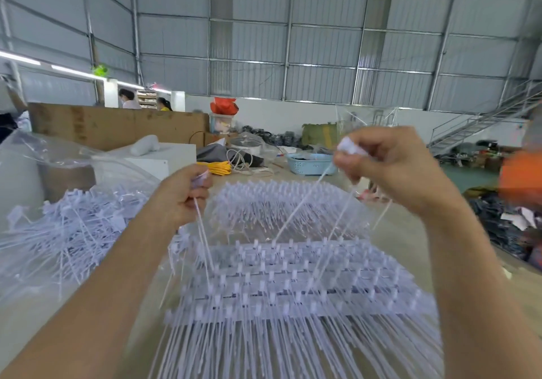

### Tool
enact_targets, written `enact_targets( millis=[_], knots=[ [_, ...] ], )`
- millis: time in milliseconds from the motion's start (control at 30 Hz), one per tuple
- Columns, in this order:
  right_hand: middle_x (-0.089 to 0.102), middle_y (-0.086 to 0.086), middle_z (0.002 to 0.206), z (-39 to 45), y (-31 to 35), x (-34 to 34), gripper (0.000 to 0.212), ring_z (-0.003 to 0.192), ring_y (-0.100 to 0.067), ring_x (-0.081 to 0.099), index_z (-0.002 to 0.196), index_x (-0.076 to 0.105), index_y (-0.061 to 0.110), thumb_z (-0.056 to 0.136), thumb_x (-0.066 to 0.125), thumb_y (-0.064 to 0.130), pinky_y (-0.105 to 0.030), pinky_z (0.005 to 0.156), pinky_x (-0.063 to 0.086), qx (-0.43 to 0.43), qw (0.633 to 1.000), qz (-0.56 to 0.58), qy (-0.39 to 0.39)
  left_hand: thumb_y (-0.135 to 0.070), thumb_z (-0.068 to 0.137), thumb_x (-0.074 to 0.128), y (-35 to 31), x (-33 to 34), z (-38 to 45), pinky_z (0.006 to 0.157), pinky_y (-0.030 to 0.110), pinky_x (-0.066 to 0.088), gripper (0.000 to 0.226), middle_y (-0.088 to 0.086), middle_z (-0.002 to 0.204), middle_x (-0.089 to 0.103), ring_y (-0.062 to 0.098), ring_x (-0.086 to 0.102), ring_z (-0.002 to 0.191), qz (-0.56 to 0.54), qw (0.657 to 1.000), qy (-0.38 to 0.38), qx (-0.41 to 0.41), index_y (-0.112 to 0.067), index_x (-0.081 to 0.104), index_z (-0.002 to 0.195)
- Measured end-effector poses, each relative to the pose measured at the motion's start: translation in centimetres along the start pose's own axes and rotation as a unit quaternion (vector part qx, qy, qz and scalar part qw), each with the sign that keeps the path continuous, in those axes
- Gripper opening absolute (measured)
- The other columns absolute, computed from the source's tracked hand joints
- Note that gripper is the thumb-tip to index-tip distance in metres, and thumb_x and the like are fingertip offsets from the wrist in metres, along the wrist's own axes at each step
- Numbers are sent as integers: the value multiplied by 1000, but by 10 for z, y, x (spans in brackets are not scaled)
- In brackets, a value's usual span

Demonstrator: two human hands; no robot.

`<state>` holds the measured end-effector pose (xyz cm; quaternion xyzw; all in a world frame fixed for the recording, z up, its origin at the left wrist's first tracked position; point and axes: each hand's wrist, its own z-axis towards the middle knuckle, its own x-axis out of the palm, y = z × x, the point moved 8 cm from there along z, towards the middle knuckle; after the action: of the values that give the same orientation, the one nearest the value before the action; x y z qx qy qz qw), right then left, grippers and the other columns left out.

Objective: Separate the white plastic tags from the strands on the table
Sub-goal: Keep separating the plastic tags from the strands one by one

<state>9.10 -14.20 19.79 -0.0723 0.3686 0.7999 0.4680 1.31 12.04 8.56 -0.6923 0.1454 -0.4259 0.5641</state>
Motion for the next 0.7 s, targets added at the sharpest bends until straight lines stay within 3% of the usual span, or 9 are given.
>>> enact_targets(
  millis=[100, 167, 267, 333, 433, 500, 600, 700],
  knots=[
    [60, 4, 54, 1, 7, 12, 8, 46, -1, 49, 75, 70, 15, 76, 66, 22, -10, 47, 39, -18, 996, 76, 45, -18, 98, 47, 8, 34, -6, 31, 14, 21, 12, 0, 57, 52, 3, 30, 30, 170, 983, 15, 60, -15, 58, 95],
    [65, 1, 59, 3, -9, 43, 18, 49, -1, 54, 83, 73, 16, 68, 70, 25, -12, 51, 44, 31, 992, 50, 114, -19, 97, 51, 24, 70, -12, 37, 16, 26, 16, 2, 59, 59, 10, 37, 38, 222, 970, 77, 66, -11, 62, 107],
    [69, 0, 63, 5, -38, 78, 24, 57, -6, 61, 89, 66, 12, 68, 79, 11, -23, 57, 50, 93, 983, 11, 156, -22, 95, 52, 44, 101, -17, 49, 21, 30, 24, 15, 70, 62, 20, 47, 54, 232, 961, 138, 66, -2, 65, 94],
    [61, 6, 53, 8, -54, 81, 32, 52, -8, 57, 90, 54, 18, 72, 78, 8, -24, 56, 47, 111, 985, -12, 132, -46, 98, 42, 52, 102, -20, 38, 15, 30, 46, 7, 55, 57, 11, 43, 38, 177, 973, 142, 32, -8, 60, 76],
    [48, 13, 42, 10, -66, 74, 44, 40, -2, 41, 95, 44, 23, 71, 80, 15, -14, 44, 33, 116, 985, -80, 96, -65, 91, 30, 57, 102, -20, 33, 14, 28, 62, -1, 46, 53, 5, 41, 32, 161, 973, 165, 23, -10, 54, 74],
    [44, 13, 40, 10, -70, 72, 48, 39, -3, 38, 101, 44, 21, 71, 81, 17, -12, 42, 30, 119, 984, -96, 87, -67, 86, 36, 55, 103, -20, 35, 16, 31, 62, -2, 46, 53, 6, 42, 34, 156, 971, 181, 27, -9, 57, 75],
    [52, 10, 46, 9, -72, 71, 50, 47, -5, 46, 105, 45, 22, 70, 81, 19, -23, 52, 40, 126, 982, -113, 83, -71, 73, 47, 52, 102, -21, 37, 17, 36, 65, 0, 53, 55, 9, 45, 38, 169, 969, 180, 21, -8, 60, 87],
    [66, 8, 61, 9, -68, 69, 43, 51, -5, 54, 98, 49, 23, 70, 81, 18, -31, 59, 48, 128, 981, -117, 87, -44, 91, 56, 41, 93, -20, 37, 15, 34, 35, 4, 69, 57, 7, 45, 42, 222, 966, 124, 40, -10, 61, 95]
  ],
)
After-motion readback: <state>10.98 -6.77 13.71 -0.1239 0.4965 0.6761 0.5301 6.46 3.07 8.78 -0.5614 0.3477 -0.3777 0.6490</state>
